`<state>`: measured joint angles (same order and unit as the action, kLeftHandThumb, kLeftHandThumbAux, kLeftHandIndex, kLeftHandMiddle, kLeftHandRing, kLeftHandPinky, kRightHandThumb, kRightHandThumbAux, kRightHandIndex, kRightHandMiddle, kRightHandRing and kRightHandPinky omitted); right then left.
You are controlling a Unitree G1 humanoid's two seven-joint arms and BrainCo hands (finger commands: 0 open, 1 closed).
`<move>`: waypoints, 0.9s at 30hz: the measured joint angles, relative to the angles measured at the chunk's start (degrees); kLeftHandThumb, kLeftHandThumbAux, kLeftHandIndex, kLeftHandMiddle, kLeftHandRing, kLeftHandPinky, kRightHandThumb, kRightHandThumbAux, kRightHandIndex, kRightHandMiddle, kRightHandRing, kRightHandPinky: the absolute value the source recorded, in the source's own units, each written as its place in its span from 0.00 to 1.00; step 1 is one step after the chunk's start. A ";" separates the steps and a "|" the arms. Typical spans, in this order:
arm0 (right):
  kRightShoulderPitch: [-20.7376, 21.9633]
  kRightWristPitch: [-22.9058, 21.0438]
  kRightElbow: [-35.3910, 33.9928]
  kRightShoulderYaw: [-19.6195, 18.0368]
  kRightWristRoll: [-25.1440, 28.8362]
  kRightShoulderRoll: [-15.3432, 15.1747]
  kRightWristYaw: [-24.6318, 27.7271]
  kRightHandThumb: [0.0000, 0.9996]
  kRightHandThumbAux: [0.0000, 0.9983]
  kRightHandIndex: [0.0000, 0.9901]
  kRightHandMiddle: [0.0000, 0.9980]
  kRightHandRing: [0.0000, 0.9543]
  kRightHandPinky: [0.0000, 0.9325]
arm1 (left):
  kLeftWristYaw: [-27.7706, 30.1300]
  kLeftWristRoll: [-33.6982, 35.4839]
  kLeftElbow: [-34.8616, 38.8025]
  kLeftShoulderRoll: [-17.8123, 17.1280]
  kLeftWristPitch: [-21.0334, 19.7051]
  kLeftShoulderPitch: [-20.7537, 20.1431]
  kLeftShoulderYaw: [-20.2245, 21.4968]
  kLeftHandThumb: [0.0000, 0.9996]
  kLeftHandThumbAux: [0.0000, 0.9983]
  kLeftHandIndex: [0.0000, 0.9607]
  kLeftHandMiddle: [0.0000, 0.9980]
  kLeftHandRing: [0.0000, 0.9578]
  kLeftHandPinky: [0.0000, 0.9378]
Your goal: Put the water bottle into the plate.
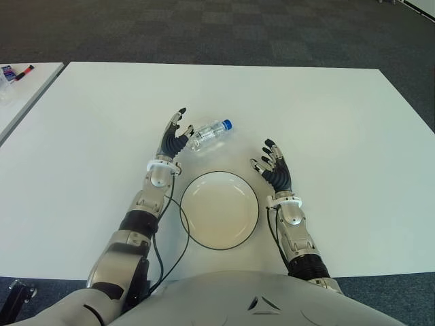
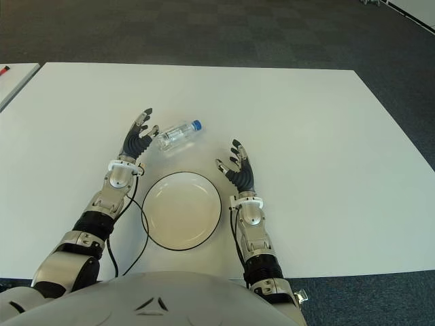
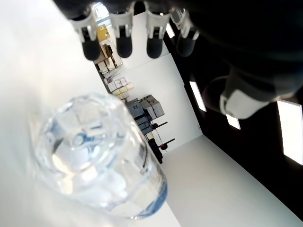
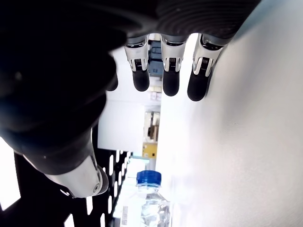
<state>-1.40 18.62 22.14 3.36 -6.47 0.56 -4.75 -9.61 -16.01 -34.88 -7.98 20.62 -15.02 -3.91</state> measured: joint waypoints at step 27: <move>0.58 0.16 0.78 0.40 -0.55 0.91 -1.57 0.25 0.79 0.09 0.09 0.10 0.14 | -3.25 -11.41 14.70 -2.42 -17.43 -3.52 -4.81 0.52 0.45 0.03 0.12 0.14 0.22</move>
<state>-0.82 18.78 22.91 3.76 -7.02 1.47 -6.31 -12.86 -27.42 -20.18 -10.40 3.19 -18.54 -8.73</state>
